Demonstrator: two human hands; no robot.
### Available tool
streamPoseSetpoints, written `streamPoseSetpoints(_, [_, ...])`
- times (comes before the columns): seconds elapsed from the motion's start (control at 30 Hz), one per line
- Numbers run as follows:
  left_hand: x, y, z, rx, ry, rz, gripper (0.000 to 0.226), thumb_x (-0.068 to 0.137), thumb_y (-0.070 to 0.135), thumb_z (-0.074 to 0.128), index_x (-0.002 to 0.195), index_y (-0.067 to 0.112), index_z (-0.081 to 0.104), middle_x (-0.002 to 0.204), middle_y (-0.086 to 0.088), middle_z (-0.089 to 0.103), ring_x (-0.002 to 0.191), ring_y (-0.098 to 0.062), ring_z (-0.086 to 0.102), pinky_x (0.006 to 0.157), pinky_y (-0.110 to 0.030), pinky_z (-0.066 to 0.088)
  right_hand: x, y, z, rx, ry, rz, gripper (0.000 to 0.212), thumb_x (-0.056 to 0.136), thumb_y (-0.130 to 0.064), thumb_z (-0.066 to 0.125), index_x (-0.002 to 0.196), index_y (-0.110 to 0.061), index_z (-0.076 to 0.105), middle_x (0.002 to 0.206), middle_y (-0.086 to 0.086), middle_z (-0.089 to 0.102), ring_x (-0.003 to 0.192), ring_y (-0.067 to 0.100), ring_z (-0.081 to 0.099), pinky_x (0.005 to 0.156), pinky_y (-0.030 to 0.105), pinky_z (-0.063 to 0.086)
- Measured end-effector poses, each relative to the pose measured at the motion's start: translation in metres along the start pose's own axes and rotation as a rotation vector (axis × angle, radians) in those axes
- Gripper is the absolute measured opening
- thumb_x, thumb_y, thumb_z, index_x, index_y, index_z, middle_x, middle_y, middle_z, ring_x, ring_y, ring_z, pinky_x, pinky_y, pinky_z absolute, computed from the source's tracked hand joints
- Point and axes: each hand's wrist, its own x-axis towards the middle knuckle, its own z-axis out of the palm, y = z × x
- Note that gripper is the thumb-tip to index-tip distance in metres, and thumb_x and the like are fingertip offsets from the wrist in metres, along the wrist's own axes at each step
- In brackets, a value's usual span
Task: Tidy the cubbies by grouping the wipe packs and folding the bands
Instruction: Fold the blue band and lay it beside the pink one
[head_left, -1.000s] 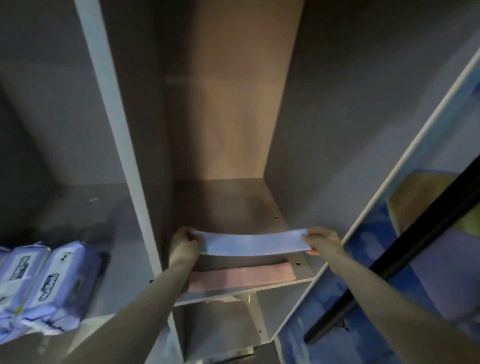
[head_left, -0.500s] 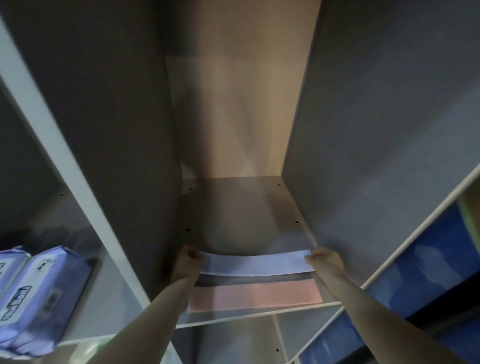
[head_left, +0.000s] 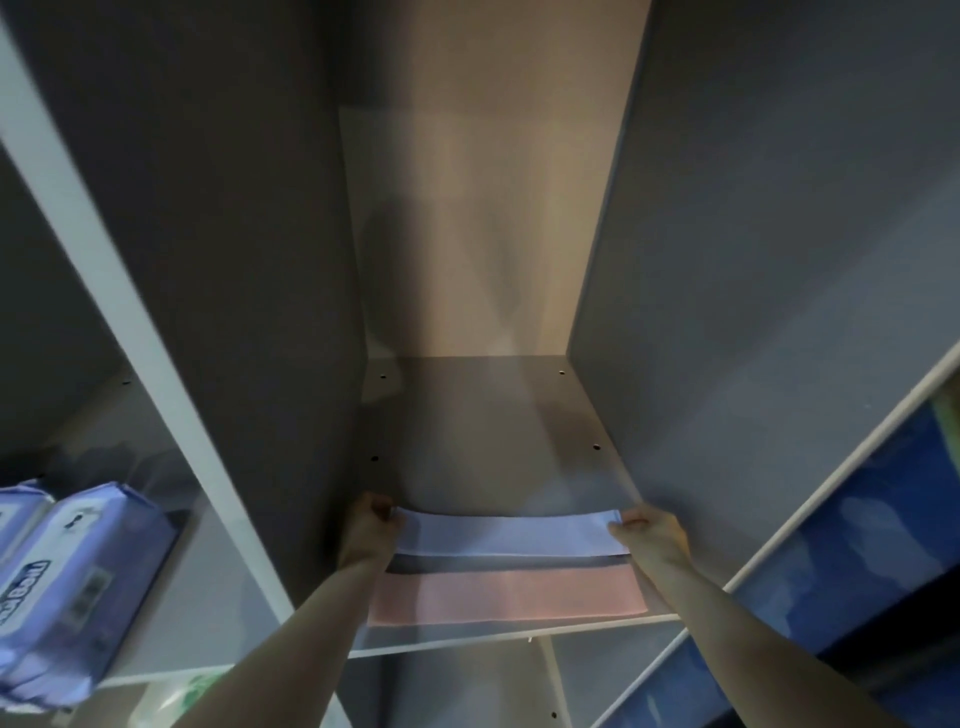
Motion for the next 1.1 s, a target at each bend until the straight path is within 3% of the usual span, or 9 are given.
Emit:
streamPoseSetpoints(0.2, [-0.013, 0.014, -0.012, 0.036, -0.033, 0.032, 0.03, 0.085, 0.014, 0.065, 0.111, 0.002, 0.06, 0.111, -0.019, 0.065, 0.104, -0.032, 0.06, 0.083, -0.032, 0.044, -0.007, -0.005, -0.01, 0.008, 0.052, -0.049, 0.009, 0.077, -0.014, 0.067, 0.085, -0.015, 0.071, 0.081, 0.012, 0.07, 0.081, 0.03, 0.065, 0.076, 0.036, 0.051])
streamPoseSetpoints(0.3, [-0.046, 0.04, -0.03, -0.042, -0.072, 0.106, 0.023, 0.083, 0.029, 0.068, 0.094, 0.008, 0.065, 0.098, -0.015, 0.07, 0.095, -0.027, 0.065, 0.077, -0.03, 0.045, -0.024, -0.026, -0.02, 0.141, 0.058, -0.08, 0.013, 0.08, -0.023, 0.069, 0.087, -0.013, 0.072, 0.071, 0.011, 0.066, 0.067, 0.026, 0.059, 0.067, 0.041, 0.052])
streamPoseSetpoints(0.43, [-0.104, 0.07, -0.078, -0.305, -0.282, 0.122, 0.033, 0.078, 0.05, 0.067, 0.072, 0.018, 0.063, 0.071, -0.007, 0.066, 0.066, -0.022, 0.062, 0.058, -0.034, 0.048, -0.086, -0.082, -0.031, 0.367, -0.109, -0.167, 0.018, 0.086, -0.028, 0.065, 0.079, -0.011, 0.069, 0.063, 0.006, 0.065, 0.054, 0.014, 0.055, 0.052, 0.026, 0.042])
streamPoseSetpoints(0.6, [-0.164, 0.097, -0.166, -0.485, -0.437, 0.193, 0.039, 0.089, 0.047, 0.055, 0.062, 0.019, 0.06, 0.05, 0.001, 0.055, 0.039, -0.009, 0.049, 0.038, -0.02, 0.033, -0.195, -0.167, -0.045, 0.474, -0.242, -0.326, 0.034, 0.082, -0.035, 0.063, 0.064, -0.007, 0.069, 0.051, 0.004, 0.062, 0.045, 0.009, 0.057, 0.042, 0.014, 0.047])
streamPoseSetpoints(0.73, [-0.198, 0.095, -0.248, -0.592, -0.344, 0.209, 0.056, 0.091, 0.043, 0.054, 0.043, 0.019, 0.038, 0.033, 0.008, 0.033, 0.03, -0.007, 0.025, 0.036, -0.019, 0.017, -0.287, -0.216, -0.042, 0.472, -0.374, -0.344, 0.048, 0.079, -0.041, 0.063, 0.055, 0.0, 0.059, 0.047, 0.018, 0.051, 0.047, 0.023, 0.047, 0.053, 0.027, 0.042])
streamPoseSetpoints(0.8, [-0.215, 0.081, -0.291, -0.604, -0.293, 0.22, 0.061, 0.092, 0.04, 0.055, 0.039, 0.019, 0.032, 0.032, 0.009, 0.029, 0.03, -0.007, 0.023, 0.035, -0.018, 0.017, -0.338, -0.232, -0.029, 0.422, -0.46, -0.377, 0.057, 0.078, -0.042, 0.062, 0.049, 0.004, 0.046, 0.041, 0.017, 0.042, 0.046, 0.021, 0.039, 0.05, 0.025, 0.037])
streamPoseSetpoints(0.9, [-0.241, 0.046, -0.351, -0.651, -0.268, 0.233, 0.06, 0.09, 0.038, 0.057, 0.04, 0.018, 0.03, 0.031, 0.008, 0.028, 0.031, -0.009, 0.021, 0.034, -0.018, 0.016, -0.4, -0.246, 0.016, 0.416, -0.595, -0.346, 0.05, 0.073, -0.038, 0.063, 0.049, 0.001, 0.045, 0.04, 0.011, 0.04, 0.039, 0.019, 0.036, 0.042, 0.017, 0.035])
streamPoseSetpoints(1.03, [-0.252, -0.013, -0.421, -0.588, -0.232, 0.16, 0.042, 0.091, 0.038, 0.056, 0.058, 0.011, 0.053, 0.04, 0.004, 0.045, 0.03, -0.008, 0.035, 0.031, -0.017, 0.023, -0.457, -0.246, 0.115, 0.346, -0.722, -0.193, 0.009, 0.091, -0.023, 0.056, 0.09, -0.016, 0.061, 0.073, 0.006, 0.06, 0.067, 0.021, 0.056, 0.065, 0.032, 0.043])
streamPoseSetpoints(1.1, [-0.244, -0.041, -0.449, -0.545, -0.245, 0.089, 0.026, 0.087, 0.04, 0.06, 0.085, 0.014, 0.064, 0.062, 0.002, 0.06, 0.045, -0.011, 0.052, 0.035, -0.016, 0.035, -0.478, -0.245, 0.154, 0.314, -0.737, -0.192, 0.013, 0.092, -0.024, 0.054, 0.102, -0.033, 0.056, 0.086, -0.004, 0.061, 0.078, 0.014, 0.058, 0.08, 0.037, 0.047])
